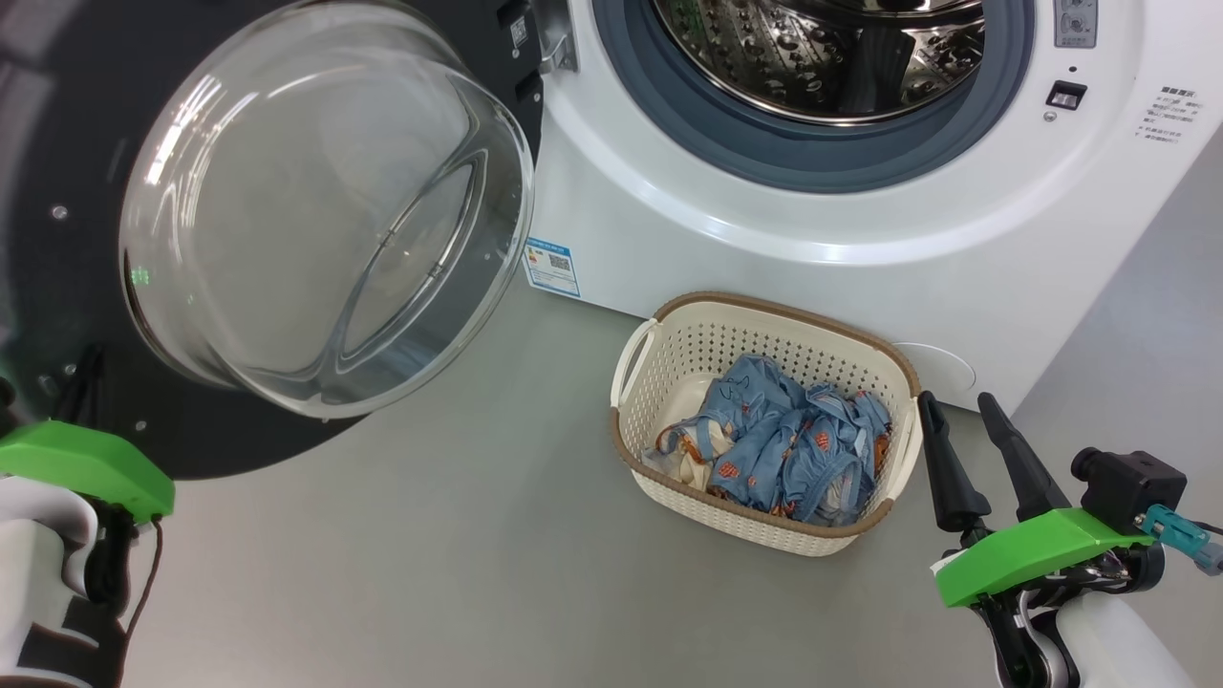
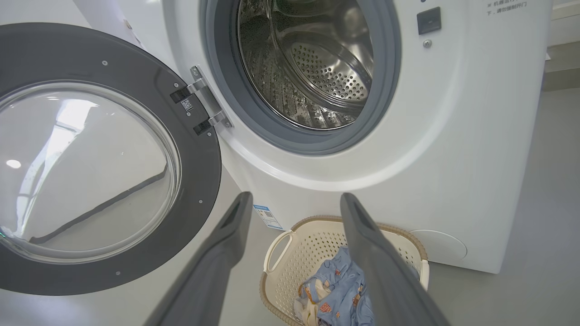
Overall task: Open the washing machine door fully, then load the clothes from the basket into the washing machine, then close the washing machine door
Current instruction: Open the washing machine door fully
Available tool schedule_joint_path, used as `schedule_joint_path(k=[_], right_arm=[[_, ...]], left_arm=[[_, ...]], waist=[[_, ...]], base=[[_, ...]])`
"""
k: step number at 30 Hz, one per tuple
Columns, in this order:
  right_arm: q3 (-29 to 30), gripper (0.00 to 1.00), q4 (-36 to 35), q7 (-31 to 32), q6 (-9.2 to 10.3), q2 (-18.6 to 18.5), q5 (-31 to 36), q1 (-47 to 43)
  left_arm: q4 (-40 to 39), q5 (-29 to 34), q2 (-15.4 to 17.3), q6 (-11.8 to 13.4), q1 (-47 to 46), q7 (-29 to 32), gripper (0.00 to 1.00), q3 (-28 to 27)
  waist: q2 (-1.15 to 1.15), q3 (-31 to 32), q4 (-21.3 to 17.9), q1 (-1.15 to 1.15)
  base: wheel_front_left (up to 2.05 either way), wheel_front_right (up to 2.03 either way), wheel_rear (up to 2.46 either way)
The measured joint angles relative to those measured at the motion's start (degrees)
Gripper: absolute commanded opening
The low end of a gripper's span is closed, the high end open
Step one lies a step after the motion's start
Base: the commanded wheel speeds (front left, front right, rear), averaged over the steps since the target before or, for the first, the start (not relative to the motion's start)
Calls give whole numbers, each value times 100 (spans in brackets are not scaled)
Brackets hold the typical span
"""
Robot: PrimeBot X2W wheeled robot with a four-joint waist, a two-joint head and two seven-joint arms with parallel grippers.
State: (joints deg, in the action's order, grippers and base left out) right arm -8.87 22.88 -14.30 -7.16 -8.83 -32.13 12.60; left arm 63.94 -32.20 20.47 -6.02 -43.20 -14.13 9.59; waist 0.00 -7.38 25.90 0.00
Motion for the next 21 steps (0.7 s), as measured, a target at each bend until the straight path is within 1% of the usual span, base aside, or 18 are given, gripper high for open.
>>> schedule_joint_path(k=[4,9,10,11,13,14,15,21], right_arm=[[3,100,0,0,0,0,0,-1],[-9,100,0,0,0,1,0,-1],[-12,100,-1,0,0,1,0,-1],[-24,100,-1,0,0,0,0,-1],[-57,100,1,0,0,-3,0,-1],[-74,100,2,0,0,-10,0,-1],[-93,100,3,0,0,-19,0,0],[-208,100,3,0,0,-46,-1,0]], left_arm=[[-248,0,-1,-52,133,-8,0,-7],[-982,0,-70,-52,552,-9,0,-169],[-1148,3,-111,-49,649,-9,8,-212],[-1314,10,-156,-48,764,-10,8,-246],[-1603,11,-235,-40,1006,-24,38,-290],[-1751,20,-266,-14,1134,-26,59,-308],[-1906,52,-298,12,1259,-33,100,-336],[-2898,114,-464,165,1920,-49,100,-447]], waist=[[0,40,-14,0],[0,41,-72,0],[0,42,-88,0],[0,43,-106,0],[0,46,-151,0],[0,49,-178,0],[0,54,-207,0],[0,104,-438,0]], base=[[0,0,0],[0,0,0],[0,0,0],[0,0,0],[0,0,0],[0,0,0],[0,0,0],[0,0,0]])
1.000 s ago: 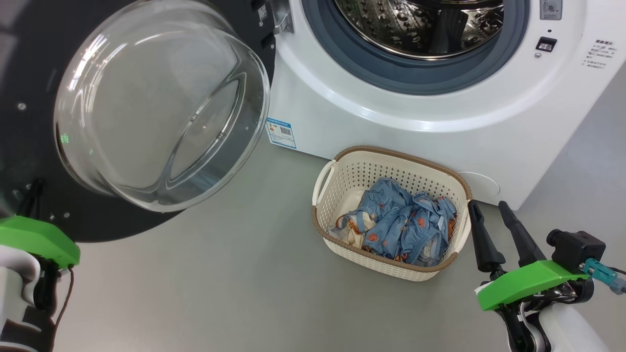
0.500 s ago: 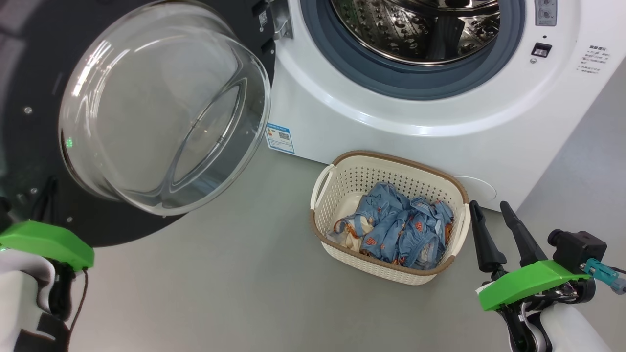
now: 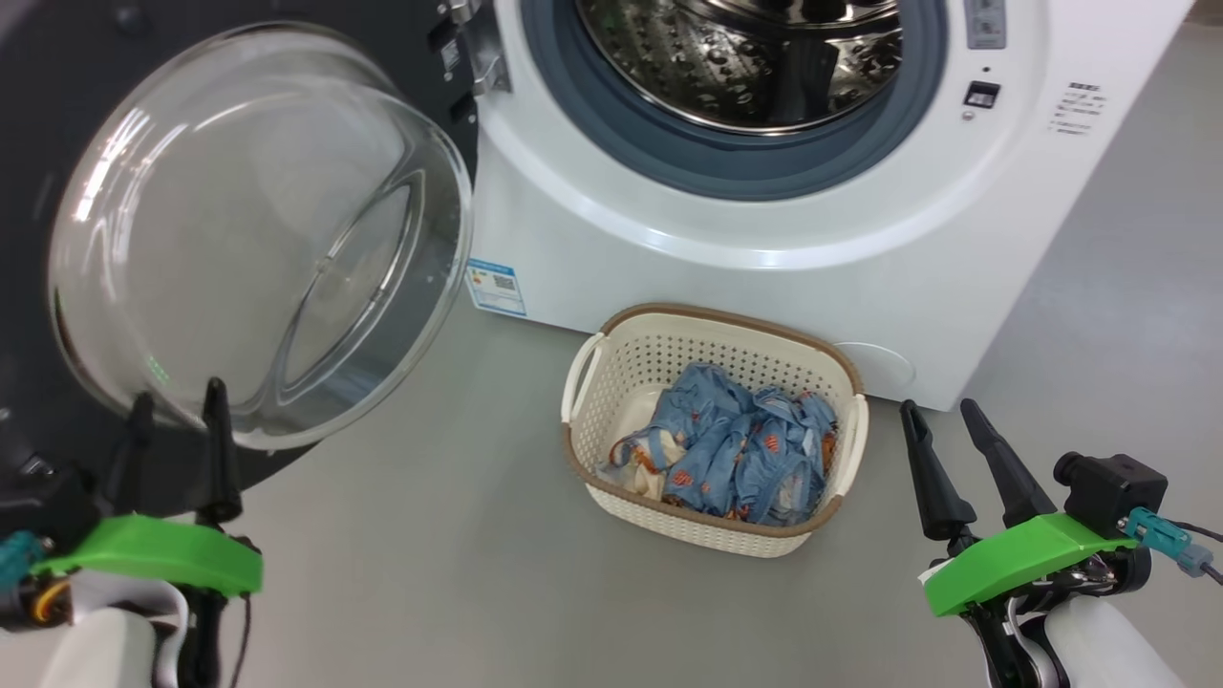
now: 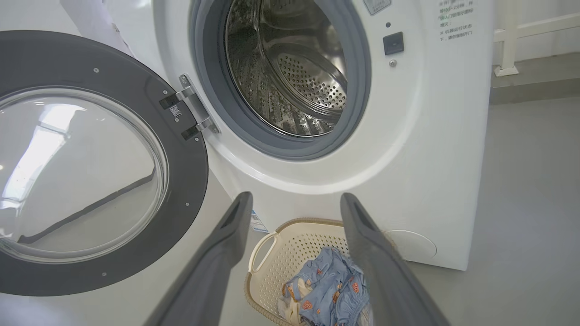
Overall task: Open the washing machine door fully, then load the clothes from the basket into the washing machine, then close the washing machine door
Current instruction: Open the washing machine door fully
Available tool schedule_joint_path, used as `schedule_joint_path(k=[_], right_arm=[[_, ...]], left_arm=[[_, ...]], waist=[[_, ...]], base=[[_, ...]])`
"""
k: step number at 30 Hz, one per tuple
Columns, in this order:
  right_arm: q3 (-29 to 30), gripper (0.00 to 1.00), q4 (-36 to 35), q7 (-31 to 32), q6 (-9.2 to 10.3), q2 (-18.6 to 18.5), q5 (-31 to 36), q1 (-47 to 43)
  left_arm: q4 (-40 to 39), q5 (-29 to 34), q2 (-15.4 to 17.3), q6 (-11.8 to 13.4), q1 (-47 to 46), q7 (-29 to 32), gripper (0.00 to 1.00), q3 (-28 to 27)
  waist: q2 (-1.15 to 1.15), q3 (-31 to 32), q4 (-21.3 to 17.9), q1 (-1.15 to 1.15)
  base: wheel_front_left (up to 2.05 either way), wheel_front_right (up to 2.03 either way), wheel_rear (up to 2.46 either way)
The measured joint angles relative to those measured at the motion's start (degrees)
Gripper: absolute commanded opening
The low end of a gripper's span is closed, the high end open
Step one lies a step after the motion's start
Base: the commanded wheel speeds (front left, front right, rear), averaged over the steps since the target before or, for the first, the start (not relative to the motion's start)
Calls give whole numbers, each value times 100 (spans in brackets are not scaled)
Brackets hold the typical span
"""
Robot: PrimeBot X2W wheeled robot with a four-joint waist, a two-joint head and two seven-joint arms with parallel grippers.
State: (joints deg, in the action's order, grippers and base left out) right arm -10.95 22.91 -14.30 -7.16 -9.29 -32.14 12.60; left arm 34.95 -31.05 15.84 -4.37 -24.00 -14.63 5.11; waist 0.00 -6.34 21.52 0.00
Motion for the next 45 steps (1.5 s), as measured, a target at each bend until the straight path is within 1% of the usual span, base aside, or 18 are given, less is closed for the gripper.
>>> schedule_joint_path(k=[4,5,8,18,29,31,35,38,45], right_arm=[[-81,100,1,0,0,-9,-8,-1],[-167,100,1,0,0,-7,-18,-1],[-218,100,3,0,0,-9,-26,-1],[-337,100,-7,0,0,-20,-45,-1],[-352,100,-169,0,0,-155,-9,24],[-345,100,-204,0,0,-155,0,68],[-208,100,-397,0,0,-148,66,131],[-133,100,-525,-1,0,-138,166,130],[2,100,-580,-1,0,-136,392,112]], left_arm=[[-532,7,-133,100,378,0,100,12],[-768,8,-153,145,536,0,100,29],[-1090,15,-226,199,722,13,100,78],[-1816,73,-310,394,1208,134,100,232],[-2025,73,-421,495,1392,132,100,287],[-2038,73,-428,544,1395,125,100,286],[-2092,73,-442,581,1507,101,100,281],[-2092,73,-486,604,1601,99,100,278],[-2090,73,-563,599,1614,92,100,312]], waist=[[0,58,-176,0],[0,92,-269,0],[0,139,-414,0],[0,260,-976,0],[0,274,-1661,0],[0,258,-1774,0],[0,235,-1989,0],[0,228,-2122,0],[0,271,-2267,0]], base=[[0,0,0],[0,0,0],[0,0,0],[0,0,0],[0,0,0],[0,0,0],[0,0,0],[0,0,0],[0,0,0]])
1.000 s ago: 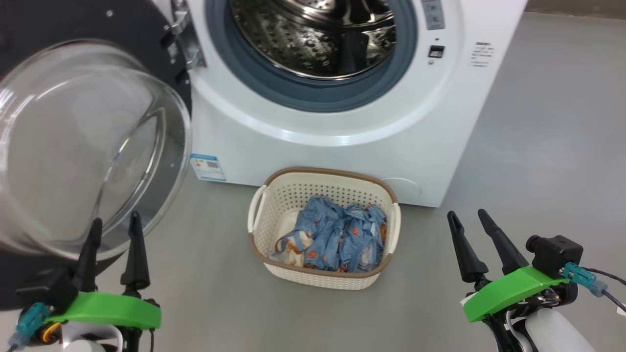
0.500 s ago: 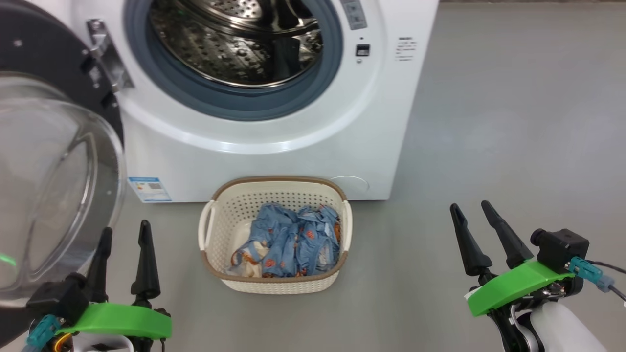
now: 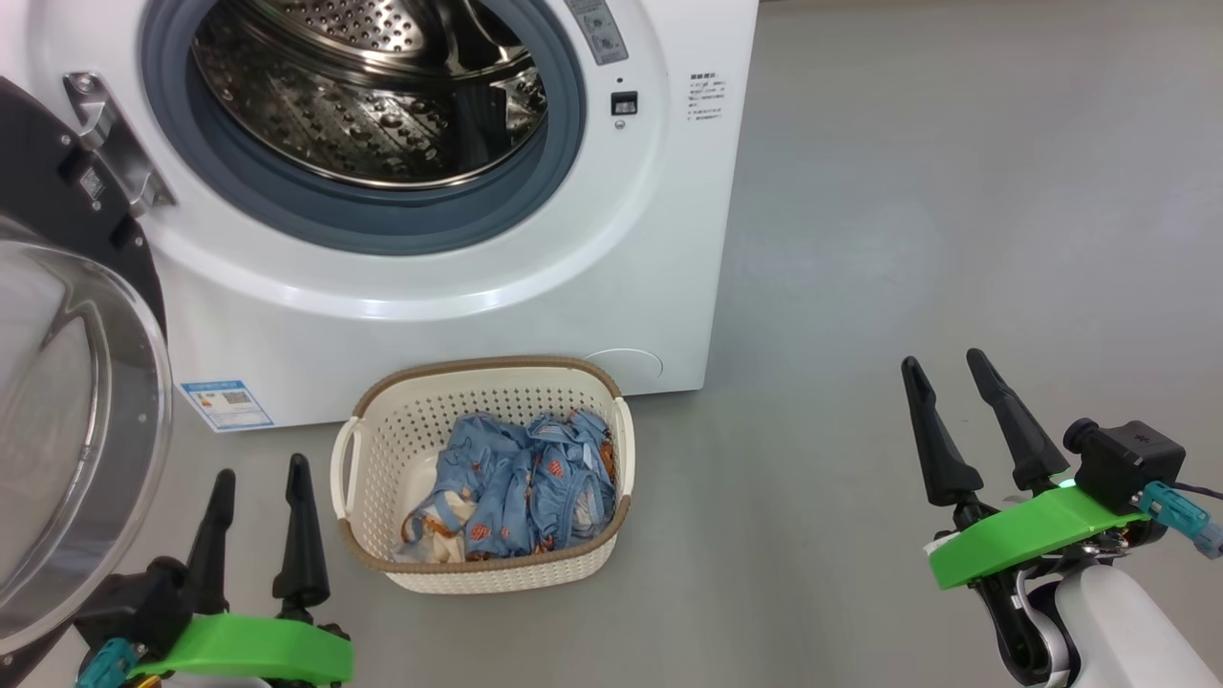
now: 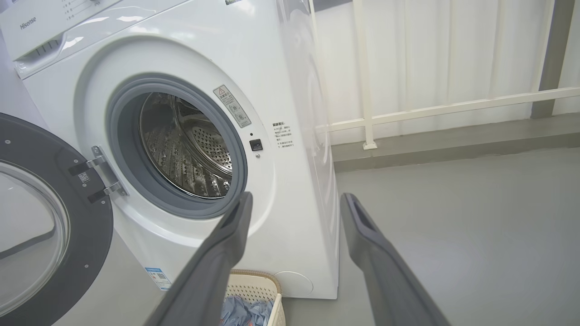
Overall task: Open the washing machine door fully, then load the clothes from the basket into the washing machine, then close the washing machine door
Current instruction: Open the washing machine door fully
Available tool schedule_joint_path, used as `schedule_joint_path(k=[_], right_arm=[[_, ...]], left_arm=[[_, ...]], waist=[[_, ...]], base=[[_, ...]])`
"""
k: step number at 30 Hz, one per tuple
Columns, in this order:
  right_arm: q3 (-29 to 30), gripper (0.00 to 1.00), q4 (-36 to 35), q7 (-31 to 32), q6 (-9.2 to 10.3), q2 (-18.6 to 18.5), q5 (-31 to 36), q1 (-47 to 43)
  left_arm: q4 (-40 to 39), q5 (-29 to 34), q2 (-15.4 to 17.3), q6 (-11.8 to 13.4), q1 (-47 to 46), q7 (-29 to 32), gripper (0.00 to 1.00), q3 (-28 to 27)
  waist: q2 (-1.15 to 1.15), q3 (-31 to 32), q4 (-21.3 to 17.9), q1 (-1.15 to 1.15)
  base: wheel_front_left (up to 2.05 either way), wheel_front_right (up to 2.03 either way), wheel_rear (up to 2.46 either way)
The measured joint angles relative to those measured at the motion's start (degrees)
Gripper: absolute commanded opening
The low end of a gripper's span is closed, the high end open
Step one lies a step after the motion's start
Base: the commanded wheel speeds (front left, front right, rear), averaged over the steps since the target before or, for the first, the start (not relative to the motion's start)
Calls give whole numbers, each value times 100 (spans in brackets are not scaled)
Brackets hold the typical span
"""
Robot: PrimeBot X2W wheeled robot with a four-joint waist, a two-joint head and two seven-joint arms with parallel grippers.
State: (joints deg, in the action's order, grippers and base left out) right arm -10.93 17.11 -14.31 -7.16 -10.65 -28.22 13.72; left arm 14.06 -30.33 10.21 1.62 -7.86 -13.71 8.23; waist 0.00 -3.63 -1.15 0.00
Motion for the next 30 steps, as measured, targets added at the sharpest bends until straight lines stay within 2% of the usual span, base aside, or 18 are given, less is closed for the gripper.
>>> schedule_joint_path(k=[13,30], right_arm=[[159,100,34,0,0,1,301,-21],[185,100,102,0,0,4,301,-26]], left_arm=[[-35,23,-22,-13,4,-43,100,2],[-35,125,-18,-58,4,-51,100,21]], waist=[[0,-67,-99,0],[0,-118,-69,0]], base=[[0,0,0],[0,0,0]])
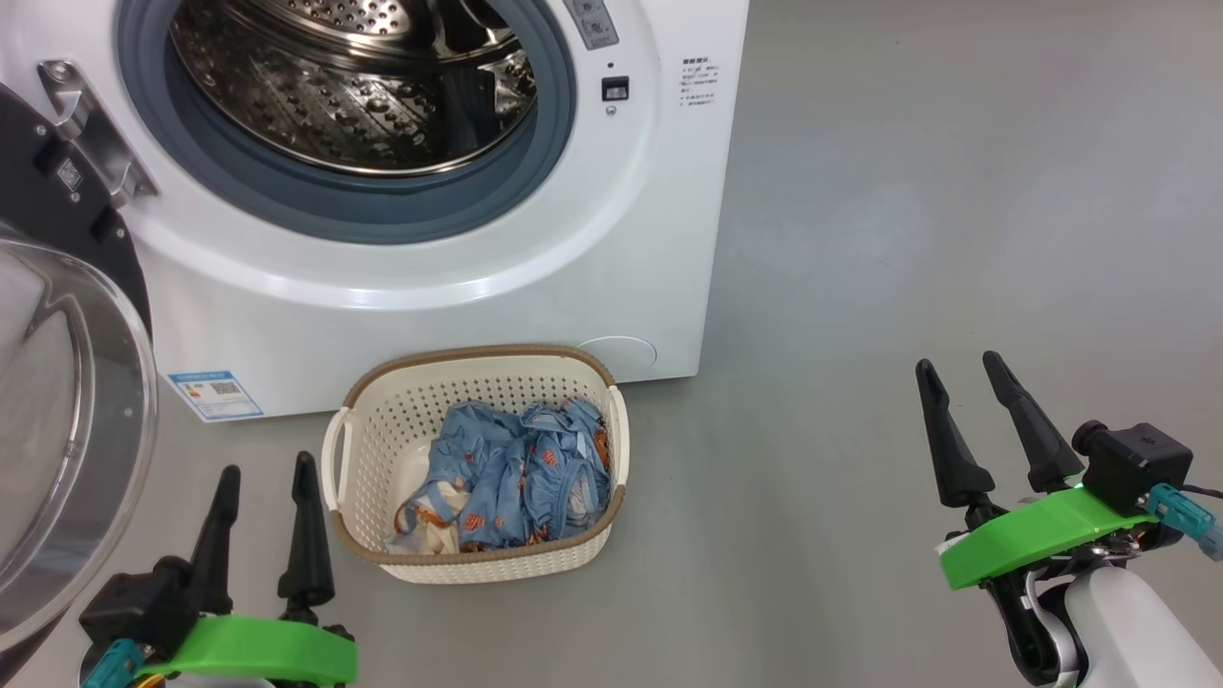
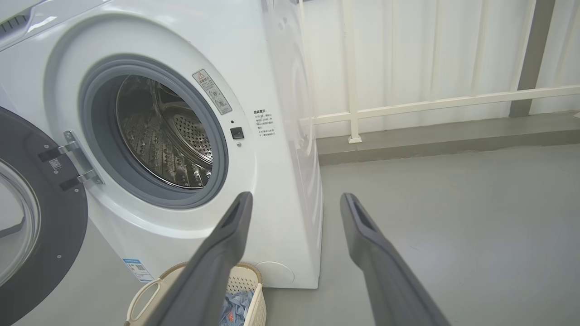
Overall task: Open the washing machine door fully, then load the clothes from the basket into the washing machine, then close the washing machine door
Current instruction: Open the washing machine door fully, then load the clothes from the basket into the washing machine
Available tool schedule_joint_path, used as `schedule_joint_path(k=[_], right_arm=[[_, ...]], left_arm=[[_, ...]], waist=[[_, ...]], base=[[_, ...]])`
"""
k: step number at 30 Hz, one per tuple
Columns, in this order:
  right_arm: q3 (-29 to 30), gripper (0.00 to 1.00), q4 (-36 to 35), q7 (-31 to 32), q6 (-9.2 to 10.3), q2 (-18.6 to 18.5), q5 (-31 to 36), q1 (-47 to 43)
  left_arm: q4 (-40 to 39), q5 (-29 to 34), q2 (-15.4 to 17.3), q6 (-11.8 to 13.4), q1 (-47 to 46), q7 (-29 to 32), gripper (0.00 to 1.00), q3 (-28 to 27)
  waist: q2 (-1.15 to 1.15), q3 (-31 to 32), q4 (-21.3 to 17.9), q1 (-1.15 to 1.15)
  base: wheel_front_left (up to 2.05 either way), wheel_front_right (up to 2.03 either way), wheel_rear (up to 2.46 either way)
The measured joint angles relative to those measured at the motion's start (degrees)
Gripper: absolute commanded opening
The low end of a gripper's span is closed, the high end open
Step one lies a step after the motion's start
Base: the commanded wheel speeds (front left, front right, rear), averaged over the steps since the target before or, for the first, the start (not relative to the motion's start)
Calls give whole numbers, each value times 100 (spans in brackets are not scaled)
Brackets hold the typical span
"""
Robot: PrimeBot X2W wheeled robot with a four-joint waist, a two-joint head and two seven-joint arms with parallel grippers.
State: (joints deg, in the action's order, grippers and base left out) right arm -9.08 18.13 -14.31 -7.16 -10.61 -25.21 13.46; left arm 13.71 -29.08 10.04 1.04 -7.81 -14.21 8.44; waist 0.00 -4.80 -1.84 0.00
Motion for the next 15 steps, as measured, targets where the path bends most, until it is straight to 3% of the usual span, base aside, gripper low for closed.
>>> schedule_joint_path(k=[15], right_arm=[[-1,100,37,0,0,-3,-1,0]], left_arm=[[2,52,71,-48,-1,0,100,97]], waist=[[0,6,45,0]], base=[[0,0,0]])
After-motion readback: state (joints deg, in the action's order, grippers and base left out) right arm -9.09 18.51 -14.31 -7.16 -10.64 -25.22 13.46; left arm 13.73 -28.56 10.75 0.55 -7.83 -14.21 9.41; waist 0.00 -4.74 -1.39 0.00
